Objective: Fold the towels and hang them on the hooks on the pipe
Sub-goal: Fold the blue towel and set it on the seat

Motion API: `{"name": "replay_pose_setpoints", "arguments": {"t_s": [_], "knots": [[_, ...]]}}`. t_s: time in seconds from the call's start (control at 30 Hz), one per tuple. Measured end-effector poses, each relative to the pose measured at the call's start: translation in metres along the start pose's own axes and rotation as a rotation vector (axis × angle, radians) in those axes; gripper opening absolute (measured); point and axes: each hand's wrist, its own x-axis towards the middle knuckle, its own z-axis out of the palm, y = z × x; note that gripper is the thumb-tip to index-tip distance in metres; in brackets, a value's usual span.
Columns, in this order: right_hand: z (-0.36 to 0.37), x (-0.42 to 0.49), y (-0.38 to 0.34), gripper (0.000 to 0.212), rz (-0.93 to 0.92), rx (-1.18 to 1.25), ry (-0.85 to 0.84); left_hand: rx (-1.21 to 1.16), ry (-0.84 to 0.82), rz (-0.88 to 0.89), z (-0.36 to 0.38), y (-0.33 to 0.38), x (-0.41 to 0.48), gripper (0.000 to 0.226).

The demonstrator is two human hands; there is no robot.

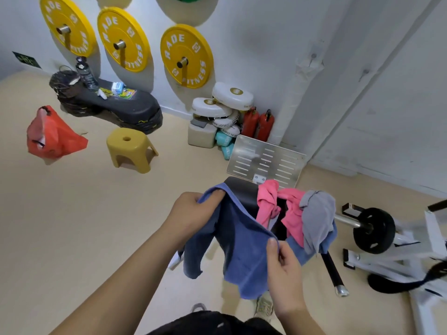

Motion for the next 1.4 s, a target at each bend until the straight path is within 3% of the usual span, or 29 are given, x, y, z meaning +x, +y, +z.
{"name": "replay_pose_setpoints", "arguments": {"t_s": [0.1,0.2,0.37,0.43,0.53,0.67,0.8,0.93,1.03,1.17,1.27,1.4], "knots": [[-0.001,0.017,-0.028,0.041,0.01,0.056,0.048,0.181,0.015,0.221,-0.017,-0.011,0.005,0.058],[-0.013,0.045,-0.053,0.038,-0.031,0.028,0.15,0.478,-0.073,0.383,-0.039,-0.02,0.008,0.048],[-0.03,0.082,-0.07,0.04,-0.107,-0.161,0.221,0.9,-0.163,0.297,-0.067,-0.048,0.013,0.026],[-0.039,0.091,-0.076,0.045,-0.071,-0.096,0.279,0.954,-0.152,0.217,-0.08,-0.062,0.013,0.022],[-0.059,0.102,-0.089,0.034,-0.016,0.026,0.307,0.821,-0.121,0.148,-0.1,-0.071,0.008,0.026],[-0.071,0.109,-0.089,0.031,0.048,-0.055,0.272,0.387,-0.165,0.09,-0.116,-0.052,-0.007,0.04],[-0.063,0.1,-0.092,0.031,0.094,-0.131,0.25,-0.037,-0.153,-0.011,-0.119,-0.038,-0.016,0.031],[-0.032,0.079,-0.106,0.033,-0.03,-0.222,0.104,-0.438,-0.037,-0.014,-0.086,-0.017,-0.026,0.021],[-0.001,0.058,-0.12,0.026,-0.127,-0.22,-0.139,-0.515,-0.049,0.027,-0.047,0.005,-0.04,0.019],[0.022,0.04,-0.124,0.019,-0.073,-0.044,-0.387,-0.447,-0.113,0.135,-0.005,0.009,-0.054,0.022],[0.026,0.027,-0.13,0.029,-0.009,0.054,-0.55,-0.44,-0.122,0.153,0.01,0.004,-0.064,0.026],[0.022,0.018,-0.13,0.04,-0.108,-0.065,-0.677,-0.529,-0.079,0.133,0.011,0.001,-0.07,0.022]]}}
